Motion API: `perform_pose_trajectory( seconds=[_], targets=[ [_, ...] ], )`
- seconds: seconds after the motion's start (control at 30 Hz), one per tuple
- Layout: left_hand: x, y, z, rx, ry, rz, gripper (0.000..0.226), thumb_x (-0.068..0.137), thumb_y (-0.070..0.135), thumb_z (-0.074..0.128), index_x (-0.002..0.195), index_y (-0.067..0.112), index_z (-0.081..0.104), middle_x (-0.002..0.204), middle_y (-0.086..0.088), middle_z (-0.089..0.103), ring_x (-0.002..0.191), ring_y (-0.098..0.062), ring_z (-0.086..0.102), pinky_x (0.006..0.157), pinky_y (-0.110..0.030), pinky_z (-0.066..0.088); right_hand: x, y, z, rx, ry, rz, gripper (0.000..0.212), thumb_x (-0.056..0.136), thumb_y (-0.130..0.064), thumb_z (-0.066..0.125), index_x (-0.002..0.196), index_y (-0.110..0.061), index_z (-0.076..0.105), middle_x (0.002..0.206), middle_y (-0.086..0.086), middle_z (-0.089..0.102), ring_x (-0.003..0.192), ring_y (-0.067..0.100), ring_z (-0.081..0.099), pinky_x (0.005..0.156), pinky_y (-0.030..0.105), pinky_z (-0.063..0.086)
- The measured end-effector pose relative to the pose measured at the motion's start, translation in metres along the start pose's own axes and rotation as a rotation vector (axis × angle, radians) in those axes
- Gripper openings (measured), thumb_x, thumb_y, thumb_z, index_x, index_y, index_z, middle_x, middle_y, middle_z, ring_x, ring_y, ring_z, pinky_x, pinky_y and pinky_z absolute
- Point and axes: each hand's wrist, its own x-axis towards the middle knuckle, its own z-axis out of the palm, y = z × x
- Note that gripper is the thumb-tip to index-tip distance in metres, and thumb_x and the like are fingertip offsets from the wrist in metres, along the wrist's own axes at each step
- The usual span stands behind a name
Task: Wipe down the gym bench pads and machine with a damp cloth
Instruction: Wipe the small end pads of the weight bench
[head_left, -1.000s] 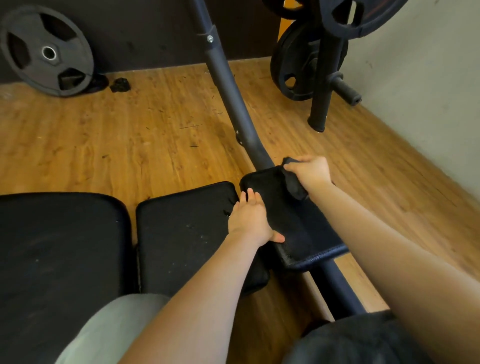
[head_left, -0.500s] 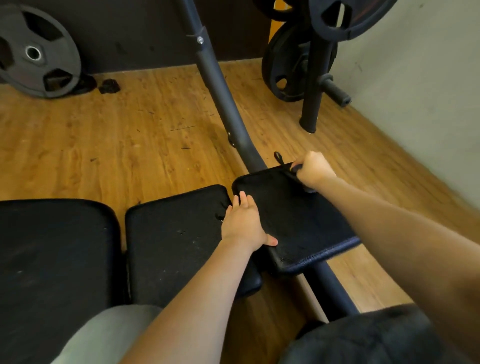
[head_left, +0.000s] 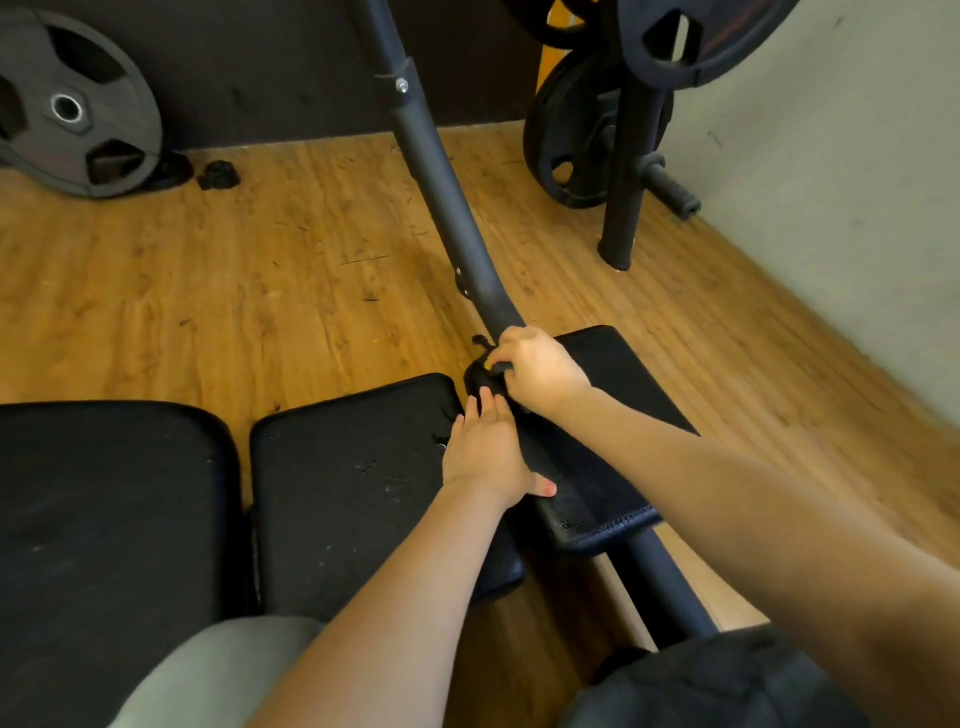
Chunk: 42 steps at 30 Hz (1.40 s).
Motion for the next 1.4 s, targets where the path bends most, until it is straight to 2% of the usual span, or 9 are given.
perform_pose_trajectory(
  seconds=[0.27,0.47,0.63,0.77,0.9,1.13,1.27,1.33,1.4],
  targets=[
    [0.001,-0.001,-0.001,0.008,-0.041,-0.010,0.118,0.076,0.052,0.071,0.150,0.005,-0.007,0.158,-0.013,-0.011,0.146,-0.027,-0.006,0.119,-0.039,0.004,-0.043,0.074,-0.024,-0.140,0.124,0.208,0.030,0.088,-0.004,0.050,0.111,-0.016,0.065,0.114,0.005,0.058,0.111,0.025,0.046,0.090,0.036,0.044],
    [0.002,0.000,0.001,0.006,-0.031,-0.017,0.119,0.076,0.052,0.072,0.150,0.004,-0.008,0.158,-0.013,-0.012,0.146,-0.026,-0.006,0.119,-0.038,0.003,-0.053,0.069,-0.019,0.021,0.141,0.324,0.030,0.097,-0.031,0.047,0.118,-0.019,0.064,0.129,0.000,0.050,0.122,0.026,0.040,0.099,0.044,0.038],
    [0.002,0.000,0.001,-0.011,-0.019,-0.010,0.118,0.076,0.052,0.071,0.150,0.005,-0.008,0.158,-0.013,-0.012,0.147,-0.026,-0.005,0.118,-0.037,0.003,-0.049,0.058,-0.017,0.205,0.299,0.343,0.021,0.091,-0.006,0.056,0.106,-0.006,0.070,0.118,0.007,0.060,0.112,0.024,0.053,0.093,0.026,0.038],
    [0.001,0.000,0.003,-0.026,0.003,-0.003,0.119,0.074,0.051,0.073,0.150,0.004,-0.006,0.158,-0.013,-0.010,0.147,-0.025,-0.005,0.118,-0.037,0.003,-0.027,0.017,-0.009,0.272,0.393,0.173,0.028,0.088,-0.004,0.057,0.115,-0.008,0.065,0.119,0.008,0.061,0.114,0.020,0.053,0.096,0.018,0.033],
    [0.001,-0.001,0.002,-0.034,0.007,0.000,0.118,0.075,0.051,0.073,0.150,0.005,-0.005,0.159,-0.012,-0.009,0.147,-0.025,-0.006,0.118,-0.037,0.002,-0.003,-0.003,0.003,0.165,0.187,-0.038,0.025,0.089,-0.002,0.055,0.111,-0.004,0.068,0.115,0.010,0.062,0.109,0.025,0.054,0.097,0.027,0.040],
    [0.003,-0.003,0.002,-0.016,-0.001,0.000,0.120,0.074,0.052,0.073,0.150,0.005,-0.007,0.159,-0.012,-0.010,0.146,-0.026,-0.006,0.118,-0.038,0.003,-0.037,0.080,-0.022,0.085,0.262,0.247,0.024,0.091,-0.004,0.053,0.111,-0.005,0.066,0.115,0.009,0.059,0.112,0.024,0.052,0.096,0.030,0.039],
    [0.001,-0.002,0.004,-0.033,0.007,0.004,0.119,0.074,0.052,0.073,0.150,0.005,-0.006,0.159,-0.012,-0.009,0.147,-0.025,-0.005,0.118,-0.038,0.003,-0.026,0.076,-0.030,0.139,0.260,0.453,0.021,0.092,-0.009,0.051,0.109,-0.006,0.063,0.107,0.008,0.057,0.090,0.017,0.055,0.074,0.024,0.043],
    [0.002,-0.002,0.004,-0.030,0.011,0.002,0.119,0.075,0.052,0.072,0.150,0.005,-0.006,0.159,-0.012,-0.009,0.147,-0.025,-0.005,0.118,-0.038,0.003,-0.017,0.044,-0.033,0.159,0.290,0.309,0.020,0.092,-0.010,0.053,0.109,-0.008,0.062,0.109,0.008,0.058,0.091,0.017,0.057,0.076,0.026,0.046],
    [0.001,-0.002,0.004,-0.019,0.019,-0.002,0.118,0.075,0.053,0.072,0.150,0.004,-0.005,0.159,-0.013,-0.008,0.147,-0.025,-0.005,0.118,-0.037,0.003,-0.008,0.006,-0.028,0.170,0.242,0.049,0.022,0.092,-0.007,0.053,0.111,-0.007,0.065,0.115,0.007,0.057,0.106,0.018,0.054,0.092,0.026,0.042]
  ],
)
